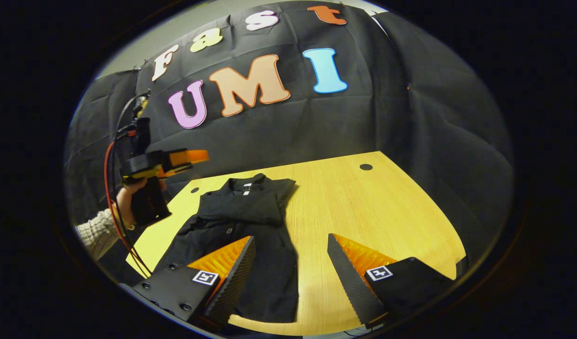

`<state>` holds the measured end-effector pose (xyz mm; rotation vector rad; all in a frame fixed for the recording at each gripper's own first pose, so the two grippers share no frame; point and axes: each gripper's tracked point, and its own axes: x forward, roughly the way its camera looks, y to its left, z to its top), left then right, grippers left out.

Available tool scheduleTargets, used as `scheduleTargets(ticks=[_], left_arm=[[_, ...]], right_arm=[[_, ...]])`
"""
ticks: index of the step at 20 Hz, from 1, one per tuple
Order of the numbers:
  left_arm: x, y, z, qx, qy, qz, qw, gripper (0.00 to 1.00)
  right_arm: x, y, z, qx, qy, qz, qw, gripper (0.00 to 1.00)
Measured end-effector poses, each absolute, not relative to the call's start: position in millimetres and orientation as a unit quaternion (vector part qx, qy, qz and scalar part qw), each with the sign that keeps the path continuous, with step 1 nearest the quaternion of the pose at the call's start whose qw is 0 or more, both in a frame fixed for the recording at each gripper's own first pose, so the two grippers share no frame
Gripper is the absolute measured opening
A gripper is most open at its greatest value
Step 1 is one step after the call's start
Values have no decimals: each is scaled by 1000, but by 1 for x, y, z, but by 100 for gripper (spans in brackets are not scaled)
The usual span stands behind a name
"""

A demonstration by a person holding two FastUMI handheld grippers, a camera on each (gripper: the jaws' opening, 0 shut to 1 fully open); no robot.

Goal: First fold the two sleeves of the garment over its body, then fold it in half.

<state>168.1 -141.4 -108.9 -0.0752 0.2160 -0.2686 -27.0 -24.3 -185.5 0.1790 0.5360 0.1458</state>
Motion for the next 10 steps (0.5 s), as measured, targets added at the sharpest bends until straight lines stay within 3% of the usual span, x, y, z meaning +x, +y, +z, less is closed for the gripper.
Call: scheduleTargets(ticks=[4,10], left_arm=[[135,-78,-92,-46,90,-88,991,93],[76,12,-125,-33,126,1,991,94]], right_arm=[[-33,-7,-193,75,276,91,954,98],[-42,17,-205,60,292,114,948,98]])
